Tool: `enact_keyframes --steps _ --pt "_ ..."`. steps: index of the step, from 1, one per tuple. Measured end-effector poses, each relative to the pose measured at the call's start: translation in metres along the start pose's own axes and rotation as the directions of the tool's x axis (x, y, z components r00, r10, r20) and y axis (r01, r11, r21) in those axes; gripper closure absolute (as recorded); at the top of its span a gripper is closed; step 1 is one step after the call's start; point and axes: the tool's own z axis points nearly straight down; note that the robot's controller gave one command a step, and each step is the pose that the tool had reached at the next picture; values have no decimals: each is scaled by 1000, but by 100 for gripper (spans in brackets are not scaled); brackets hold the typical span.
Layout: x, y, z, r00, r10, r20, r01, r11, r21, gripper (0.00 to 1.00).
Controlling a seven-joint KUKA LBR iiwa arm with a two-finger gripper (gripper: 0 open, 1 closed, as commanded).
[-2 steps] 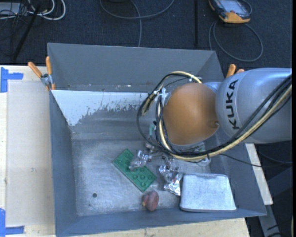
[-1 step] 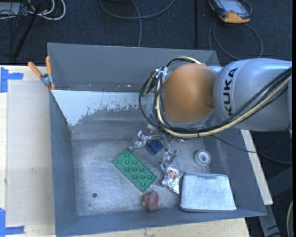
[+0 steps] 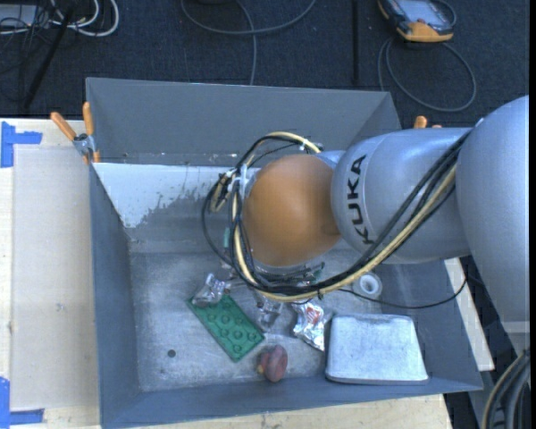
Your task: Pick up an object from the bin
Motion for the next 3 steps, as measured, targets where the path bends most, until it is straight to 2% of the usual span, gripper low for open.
enact_keyframes --steps 1,2,3 --pt "-37 -26 1 981 -192 -5 192 981 -10 0" --pt "-42 -27 -4 982 -189 13 189 982 2 100" --pt "-44 -27 -38 983 -182 0 182 983 -6 100"
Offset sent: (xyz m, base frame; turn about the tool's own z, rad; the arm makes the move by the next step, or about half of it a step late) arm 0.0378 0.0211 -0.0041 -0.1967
